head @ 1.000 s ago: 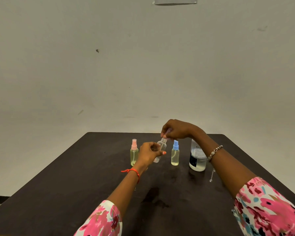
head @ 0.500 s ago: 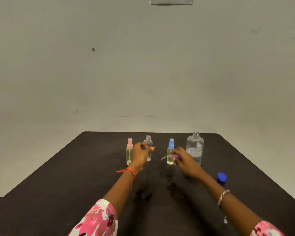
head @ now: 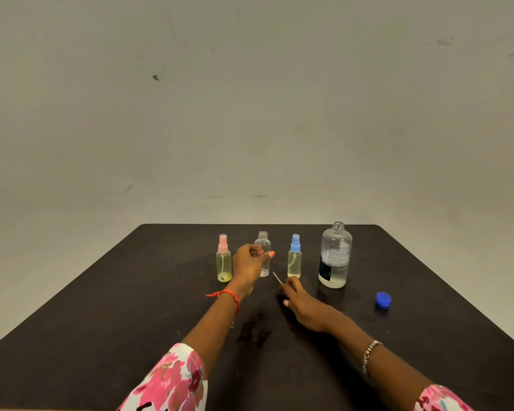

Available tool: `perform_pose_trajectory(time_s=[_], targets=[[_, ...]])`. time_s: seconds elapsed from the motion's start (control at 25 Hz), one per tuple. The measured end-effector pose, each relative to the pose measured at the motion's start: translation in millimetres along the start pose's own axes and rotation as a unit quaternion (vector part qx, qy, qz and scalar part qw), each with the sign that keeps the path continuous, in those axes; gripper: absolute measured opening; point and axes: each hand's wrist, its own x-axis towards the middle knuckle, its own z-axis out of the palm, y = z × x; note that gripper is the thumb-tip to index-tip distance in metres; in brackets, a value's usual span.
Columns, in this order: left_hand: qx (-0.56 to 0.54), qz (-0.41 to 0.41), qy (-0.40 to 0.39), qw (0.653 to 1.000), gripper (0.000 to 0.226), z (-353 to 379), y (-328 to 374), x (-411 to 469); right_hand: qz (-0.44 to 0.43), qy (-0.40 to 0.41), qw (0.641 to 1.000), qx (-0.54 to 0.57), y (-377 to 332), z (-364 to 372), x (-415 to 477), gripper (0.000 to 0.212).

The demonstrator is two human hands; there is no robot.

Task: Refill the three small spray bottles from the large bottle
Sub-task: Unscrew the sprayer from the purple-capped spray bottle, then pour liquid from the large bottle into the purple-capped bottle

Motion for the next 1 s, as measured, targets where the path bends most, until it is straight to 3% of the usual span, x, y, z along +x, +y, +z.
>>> perform_pose_trajectory(time_s=[0.36, 0.44, 0.52, 0.64, 0.76, 0.88, 1.0], targets=[[-0.005, -0.006, -0.003, 1.000, 0.040, -3, -2, -2, 0.020, 0.004, 0.999, 0.044, -2, 0, -1, 0.049], [-0.007, -0.006, -0.004, 1.000, 0.039, -2, -3, -1, 0.008, 0.040, 0.997, 0.067, -3, -2, -4, 0.044], [-0.010, -0.005, -0.004, 1.000, 0.039, -2, -3, -1, -0.009, 0.129, 0.987, 0.098, -4, -6, -7, 0.036], [-0.011, -0.002, -0.004, 1.000, 0.040, -1, -1, -2, 0.010, 0.372, 0.926, 0.072, -4, -24, -6, 0.030], [-0.013, 0.003, -0.009, 1.000, 0.038, -2, 2, -4, 0.142, 0.531, 0.827, 0.120, 5, -48, 1, 0.059], [-0.016, 0.009, -0.014, 1.000, 0.037, -3, 3, -5, 0.264, 0.525, 0.782, 0.208, 25, -62, 7, 0.095], [-0.025, 0.010, -0.020, 0.999, 0.038, -4, 3, -6, 0.300, 0.438, 0.790, 0.307, 41, -66, 8, 0.096]])
